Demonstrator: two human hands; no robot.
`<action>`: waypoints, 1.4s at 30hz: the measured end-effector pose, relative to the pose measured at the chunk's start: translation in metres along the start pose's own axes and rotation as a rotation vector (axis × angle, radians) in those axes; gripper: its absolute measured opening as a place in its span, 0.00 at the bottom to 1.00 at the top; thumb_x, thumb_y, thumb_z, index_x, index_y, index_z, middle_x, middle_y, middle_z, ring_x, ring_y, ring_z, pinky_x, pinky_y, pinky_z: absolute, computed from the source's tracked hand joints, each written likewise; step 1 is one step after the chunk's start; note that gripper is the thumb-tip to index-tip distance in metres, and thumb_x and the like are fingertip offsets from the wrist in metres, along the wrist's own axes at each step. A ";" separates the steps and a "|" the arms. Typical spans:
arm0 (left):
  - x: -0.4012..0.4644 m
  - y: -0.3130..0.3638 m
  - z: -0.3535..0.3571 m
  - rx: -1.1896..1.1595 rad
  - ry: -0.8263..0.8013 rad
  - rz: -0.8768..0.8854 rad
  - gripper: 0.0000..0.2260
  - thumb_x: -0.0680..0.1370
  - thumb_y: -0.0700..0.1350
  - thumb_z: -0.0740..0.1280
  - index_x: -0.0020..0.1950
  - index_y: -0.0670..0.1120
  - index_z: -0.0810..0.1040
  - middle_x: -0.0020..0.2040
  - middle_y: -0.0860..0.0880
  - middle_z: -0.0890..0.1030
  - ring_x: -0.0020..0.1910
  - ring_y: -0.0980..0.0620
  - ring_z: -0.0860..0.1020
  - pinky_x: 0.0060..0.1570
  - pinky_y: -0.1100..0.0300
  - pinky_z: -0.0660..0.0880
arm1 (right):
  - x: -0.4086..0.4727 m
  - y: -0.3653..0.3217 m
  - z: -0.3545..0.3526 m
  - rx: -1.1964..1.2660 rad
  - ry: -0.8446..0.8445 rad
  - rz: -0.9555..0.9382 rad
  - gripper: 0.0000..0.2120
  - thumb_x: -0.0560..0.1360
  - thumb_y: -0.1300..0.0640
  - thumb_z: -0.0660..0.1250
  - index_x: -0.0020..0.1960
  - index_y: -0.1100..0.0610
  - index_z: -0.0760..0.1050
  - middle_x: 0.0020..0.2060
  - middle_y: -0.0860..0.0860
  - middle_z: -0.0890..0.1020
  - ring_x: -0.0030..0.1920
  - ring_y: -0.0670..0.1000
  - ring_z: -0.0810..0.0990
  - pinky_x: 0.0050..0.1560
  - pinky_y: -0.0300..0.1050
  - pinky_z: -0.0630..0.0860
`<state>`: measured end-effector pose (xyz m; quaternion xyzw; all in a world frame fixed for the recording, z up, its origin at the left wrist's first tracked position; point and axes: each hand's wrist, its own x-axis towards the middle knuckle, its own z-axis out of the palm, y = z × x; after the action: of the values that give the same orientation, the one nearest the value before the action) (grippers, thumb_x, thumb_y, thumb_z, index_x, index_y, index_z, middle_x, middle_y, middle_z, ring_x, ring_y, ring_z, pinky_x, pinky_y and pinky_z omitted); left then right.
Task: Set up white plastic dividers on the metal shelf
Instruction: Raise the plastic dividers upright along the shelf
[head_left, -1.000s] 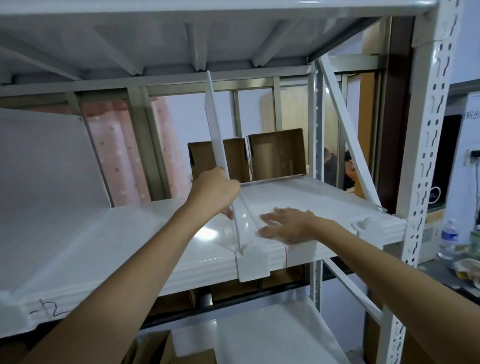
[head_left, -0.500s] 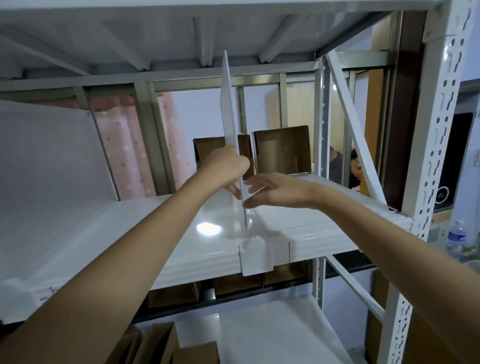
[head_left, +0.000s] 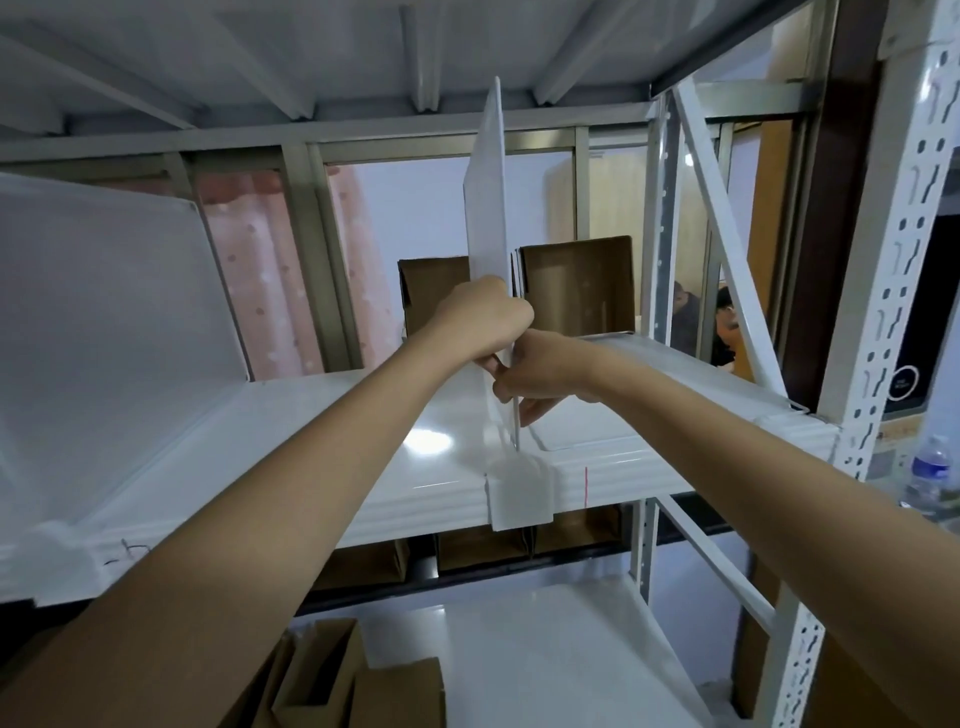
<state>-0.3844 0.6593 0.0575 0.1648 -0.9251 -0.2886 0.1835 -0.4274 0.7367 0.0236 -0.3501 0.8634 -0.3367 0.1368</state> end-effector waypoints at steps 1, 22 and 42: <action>0.000 0.001 0.000 -0.006 -0.002 0.002 0.05 0.74 0.37 0.58 0.38 0.44 0.66 0.35 0.43 0.77 0.37 0.40 0.84 0.47 0.53 0.80 | -0.001 0.000 -0.001 0.003 0.002 -0.001 0.20 0.76 0.66 0.66 0.66 0.59 0.68 0.45 0.50 0.72 0.49 0.55 0.84 0.48 0.46 0.82; -0.009 0.000 0.009 0.046 -0.004 -0.007 0.13 0.76 0.41 0.56 0.60 0.41 0.69 0.54 0.41 0.77 0.50 0.42 0.79 0.49 0.55 0.78 | -0.002 0.005 0.013 -0.017 0.106 0.005 0.14 0.76 0.67 0.61 0.60 0.56 0.70 0.53 0.55 0.80 0.43 0.56 0.86 0.35 0.37 0.81; -0.013 -0.006 0.011 0.046 -0.029 0.016 0.17 0.77 0.40 0.55 0.66 0.37 0.68 0.55 0.39 0.77 0.50 0.39 0.80 0.55 0.49 0.79 | 0.003 0.009 0.029 -0.082 0.233 0.005 0.10 0.77 0.66 0.61 0.58 0.61 0.73 0.47 0.57 0.84 0.43 0.57 0.86 0.51 0.51 0.82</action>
<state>-0.3771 0.6653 0.0424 0.1574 -0.9353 -0.2683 0.1687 -0.4207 0.7259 -0.0038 -0.3119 0.8873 -0.3390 0.0220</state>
